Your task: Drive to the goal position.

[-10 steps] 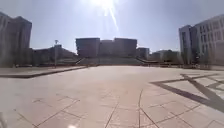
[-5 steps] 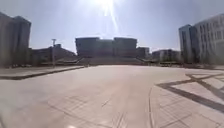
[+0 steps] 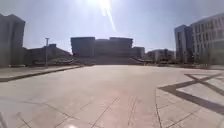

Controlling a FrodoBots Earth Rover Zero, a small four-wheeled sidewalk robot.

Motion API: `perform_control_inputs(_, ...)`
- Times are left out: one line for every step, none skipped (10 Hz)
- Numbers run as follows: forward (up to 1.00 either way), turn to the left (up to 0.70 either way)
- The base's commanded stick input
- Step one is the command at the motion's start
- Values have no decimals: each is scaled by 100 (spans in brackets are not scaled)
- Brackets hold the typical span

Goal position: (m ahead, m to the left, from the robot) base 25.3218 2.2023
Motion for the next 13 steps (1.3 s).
perform_control_inputs(100,0)
perform_control_inputs(100,0)
perform_control_inputs(100,0)
perform_control_inputs(100,0)
perform_control_inputs(100,0)
perform_control_inputs(100,0)
perform_control_inputs(100,0)
perform_control_inputs(100,0)
perform_control_inputs(100,0)
perform_control_inputs(100,0)
perform_control_inputs(100,0)
perform_control_inputs(100,0)
perform_control_inputs(100,0)
